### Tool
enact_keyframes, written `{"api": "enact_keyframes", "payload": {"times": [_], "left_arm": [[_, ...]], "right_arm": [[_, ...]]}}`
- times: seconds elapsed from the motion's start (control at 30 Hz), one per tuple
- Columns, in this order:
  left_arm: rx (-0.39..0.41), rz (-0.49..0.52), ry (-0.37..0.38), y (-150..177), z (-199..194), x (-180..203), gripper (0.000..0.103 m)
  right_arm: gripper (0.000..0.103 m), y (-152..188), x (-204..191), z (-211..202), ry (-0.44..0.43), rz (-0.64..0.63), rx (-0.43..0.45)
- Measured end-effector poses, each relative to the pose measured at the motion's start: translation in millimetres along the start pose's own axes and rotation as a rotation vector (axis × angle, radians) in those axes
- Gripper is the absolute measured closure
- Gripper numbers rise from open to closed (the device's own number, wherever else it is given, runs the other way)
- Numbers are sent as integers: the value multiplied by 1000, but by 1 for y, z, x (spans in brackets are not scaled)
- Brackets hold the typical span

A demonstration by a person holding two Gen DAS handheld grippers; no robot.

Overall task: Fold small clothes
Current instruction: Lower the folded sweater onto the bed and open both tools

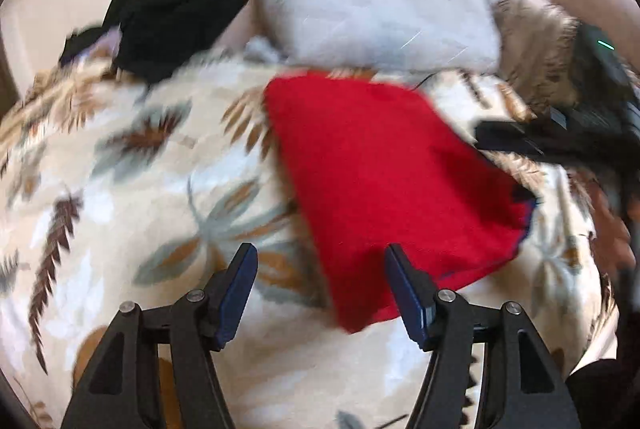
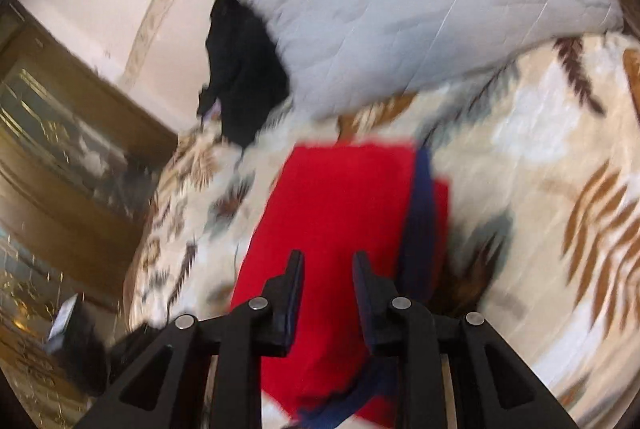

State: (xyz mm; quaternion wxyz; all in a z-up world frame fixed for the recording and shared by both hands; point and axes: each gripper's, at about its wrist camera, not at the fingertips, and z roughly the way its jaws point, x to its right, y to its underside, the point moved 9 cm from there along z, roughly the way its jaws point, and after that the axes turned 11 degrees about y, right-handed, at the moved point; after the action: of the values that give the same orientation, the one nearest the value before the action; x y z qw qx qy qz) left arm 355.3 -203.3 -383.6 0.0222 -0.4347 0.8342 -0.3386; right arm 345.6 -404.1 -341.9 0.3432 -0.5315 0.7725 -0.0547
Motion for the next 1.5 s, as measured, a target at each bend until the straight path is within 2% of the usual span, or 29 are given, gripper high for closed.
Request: {"api": "enact_keyframes", "payload": {"times": [0.07, 0.1, 0.23, 0.3, 0.37, 0.43, 0.53, 0.63, 0.8, 0.9, 0.97, 1.1, 1.3, 1.37, 1.43, 1.5], "left_arm": [[-40, -23, -17, 9, 12, -10, 36], [-46, -25, -16, 12, 14, -11, 35], [-50, 50, -59, 15, 17, -1, 35], [-43, 62, -72, 16, 17, -1, 35], [-39, 61, -81, 14, 13, -1, 35], [-38, 55, -76, 15, 12, -2, 35], [-36, 69, -84, 14, 10, -2, 35], [-36, 83, -95, 13, 11, -2, 35], [-35, 97, -103, 12, 10, -1, 35], [-32, 107, -112, 12, 9, -1, 35], [-30, 104, -119, 13, 7, -2, 35], [-27, 98, -130, 13, 5, -3, 35], [-27, 86, -150, 16, 1, -8, 35], [-29, 81, -150, 16, 0, -9, 35], [-19, 72, -143, 14, -4, -9, 35], [16, 63, -128, 8, -13, -8, 35]], "right_arm": [[75, 24, -6, 6, 16, -14, -43], [76, 36, -2, 9, 59, -20, -56], [77, 75, 25, 13, 172, 0, -107], [77, 82, 27, 11, 199, -17, -113], [75, 78, 22, 7, 207, -20, -105], [75, 65, 11, 0, 172, -19, -69], [75, 28, -4, -4, 169, -32, 17], [75, -10, -4, 12, 183, 25, 47], [74, -42, 24, 55, 257, 137, 3], [76, -37, 40, 78, 269, 185, -51], [76, -37, 37, 71, 257, 189, -26], [76, -20, 21, 44, 211, 169, -3], [73, 32, 7, 6, 161, 117, 4], [66, 49, 13, 7, 160, 134, -22], [66, 66, 23, 14, 186, 148, -55], [66, 76, 23, 11, 193, 128, -51]]}}
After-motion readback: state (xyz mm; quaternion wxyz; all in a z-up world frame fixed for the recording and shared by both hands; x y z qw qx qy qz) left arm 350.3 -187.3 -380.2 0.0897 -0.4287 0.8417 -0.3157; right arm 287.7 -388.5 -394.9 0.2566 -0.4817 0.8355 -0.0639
